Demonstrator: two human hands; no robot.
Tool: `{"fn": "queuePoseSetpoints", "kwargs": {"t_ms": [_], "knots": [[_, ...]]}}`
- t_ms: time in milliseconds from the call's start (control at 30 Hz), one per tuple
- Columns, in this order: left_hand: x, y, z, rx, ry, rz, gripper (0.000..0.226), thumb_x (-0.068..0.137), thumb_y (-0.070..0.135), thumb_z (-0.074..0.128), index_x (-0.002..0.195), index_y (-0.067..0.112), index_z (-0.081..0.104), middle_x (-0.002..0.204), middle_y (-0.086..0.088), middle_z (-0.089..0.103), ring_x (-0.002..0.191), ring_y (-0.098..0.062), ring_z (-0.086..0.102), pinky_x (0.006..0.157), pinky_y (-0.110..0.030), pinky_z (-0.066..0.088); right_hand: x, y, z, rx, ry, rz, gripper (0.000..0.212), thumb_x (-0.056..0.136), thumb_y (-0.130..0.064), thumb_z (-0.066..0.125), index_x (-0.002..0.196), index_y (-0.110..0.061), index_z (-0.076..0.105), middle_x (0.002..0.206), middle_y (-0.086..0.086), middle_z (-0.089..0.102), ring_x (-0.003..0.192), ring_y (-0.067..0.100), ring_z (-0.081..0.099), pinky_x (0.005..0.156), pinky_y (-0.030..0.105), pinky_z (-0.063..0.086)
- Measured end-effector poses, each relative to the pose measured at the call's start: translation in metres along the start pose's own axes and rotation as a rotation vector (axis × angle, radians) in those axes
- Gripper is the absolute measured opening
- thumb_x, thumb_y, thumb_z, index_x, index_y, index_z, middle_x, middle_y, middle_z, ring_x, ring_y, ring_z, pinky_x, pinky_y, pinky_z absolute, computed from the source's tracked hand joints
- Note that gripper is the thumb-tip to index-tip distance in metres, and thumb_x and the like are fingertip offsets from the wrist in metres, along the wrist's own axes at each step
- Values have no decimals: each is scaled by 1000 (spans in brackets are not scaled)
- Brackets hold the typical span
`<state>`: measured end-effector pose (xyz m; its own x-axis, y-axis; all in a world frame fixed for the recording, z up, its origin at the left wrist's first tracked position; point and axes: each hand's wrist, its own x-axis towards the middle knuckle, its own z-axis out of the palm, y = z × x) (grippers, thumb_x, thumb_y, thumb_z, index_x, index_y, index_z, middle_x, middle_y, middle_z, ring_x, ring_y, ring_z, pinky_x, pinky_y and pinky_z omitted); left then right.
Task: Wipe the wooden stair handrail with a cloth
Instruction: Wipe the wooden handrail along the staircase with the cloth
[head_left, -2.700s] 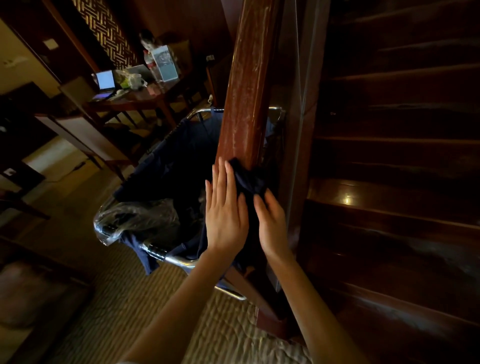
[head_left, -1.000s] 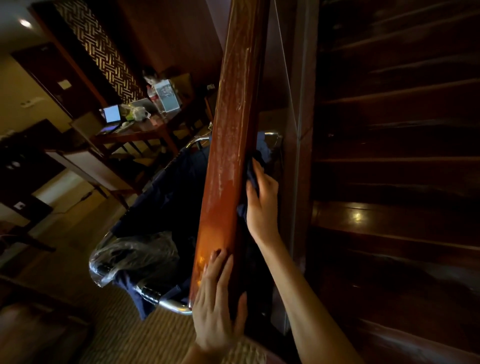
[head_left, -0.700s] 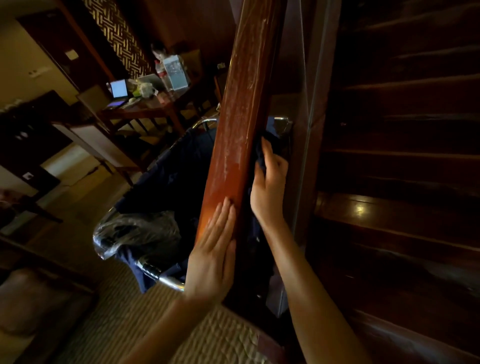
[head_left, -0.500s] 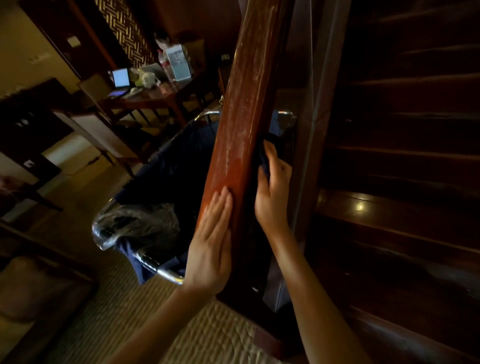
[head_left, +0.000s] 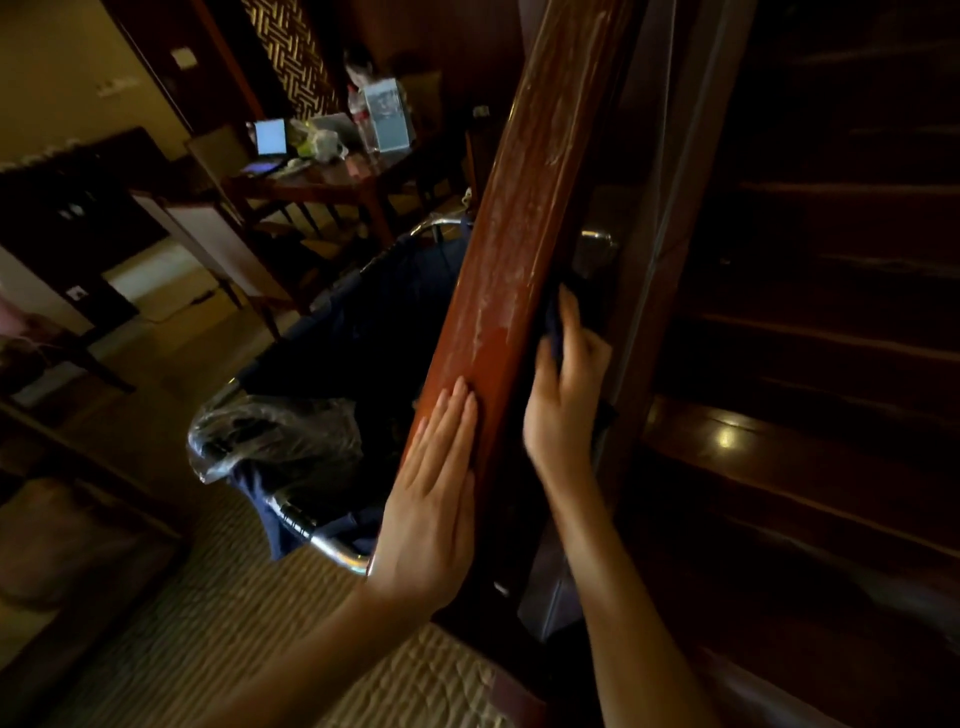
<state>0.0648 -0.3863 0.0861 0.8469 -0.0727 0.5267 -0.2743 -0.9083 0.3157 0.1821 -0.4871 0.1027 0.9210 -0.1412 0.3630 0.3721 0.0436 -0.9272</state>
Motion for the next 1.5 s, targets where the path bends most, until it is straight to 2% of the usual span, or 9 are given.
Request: {"fn": "queuePoseSetpoints", "kwargs": {"t_ms": [100,233,367,600,767,967,1133,1300,1500], "knots": [[-1,-1,1,19,2,-3,54,101,14,30,154,9,21,163,-4,18,150,-23,17,121,-39,16,26,-4,4,-6,22,4,43,102,-8,44,145,-10,43,120,1,38,99,-29,41,87,-5,29],[-2,-2,1,14,1,10,55,101,15,29,155,10,20,163,-4,17,150,-24,17,122,-36,13,103,-28,8,-26,32,-16,45,103,-6,40,148,-9,39,128,9,42,106,-1,51,89,-6,27],[-3,-2,1,9,-1,21,56,100,13,31,155,9,19,163,-4,16,150,-23,17,122,-36,13,145,-36,2,6,-39,-5,45,104,-6,38,149,-10,38,146,14,42,134,21,44,108,19,34],[-3,-2,0,-17,9,26,54,102,15,30,154,10,22,163,-3,17,149,-20,17,122,-34,13,7,4,0,20,5,19,43,103,-12,44,146,-17,41,138,12,42,104,-30,39,89,-5,28],[-7,-6,1,-68,55,12,52,102,18,32,154,14,25,163,4,18,149,-16,19,122,-30,13,-110,30,0,-63,-74,-149,50,101,-32,41,149,-27,29,153,-25,29,138,9,35,113,26,30],[-6,-6,3,-95,67,9,51,101,17,31,151,9,30,161,-1,23,148,-17,22,120,-37,19,-37,6,6,-27,-259,-262,47,105,-29,30,152,-24,22,161,-19,11,150,6,12,120,22,13],[-4,-3,0,-73,47,-19,50,103,18,28,152,13,30,161,4,22,149,-14,18,121,-31,14,61,-28,13,153,-197,-64,50,108,-21,22,156,-16,6,165,4,5,151,17,8,122,48,14],[-5,-5,1,-92,45,-1,52,101,19,30,152,10,30,161,3,21,149,-15,18,120,-35,17,-28,6,9,85,-239,-144,51,106,-35,28,154,-39,12,164,-14,6,151,10,8,121,53,18],[-5,-5,2,-110,63,3,52,100,16,30,152,11,29,162,5,20,149,-16,18,119,-36,19,18,-18,10,5,-231,-211,48,107,-18,28,153,-24,16,162,-16,6,151,9,7,123,43,16]]}}
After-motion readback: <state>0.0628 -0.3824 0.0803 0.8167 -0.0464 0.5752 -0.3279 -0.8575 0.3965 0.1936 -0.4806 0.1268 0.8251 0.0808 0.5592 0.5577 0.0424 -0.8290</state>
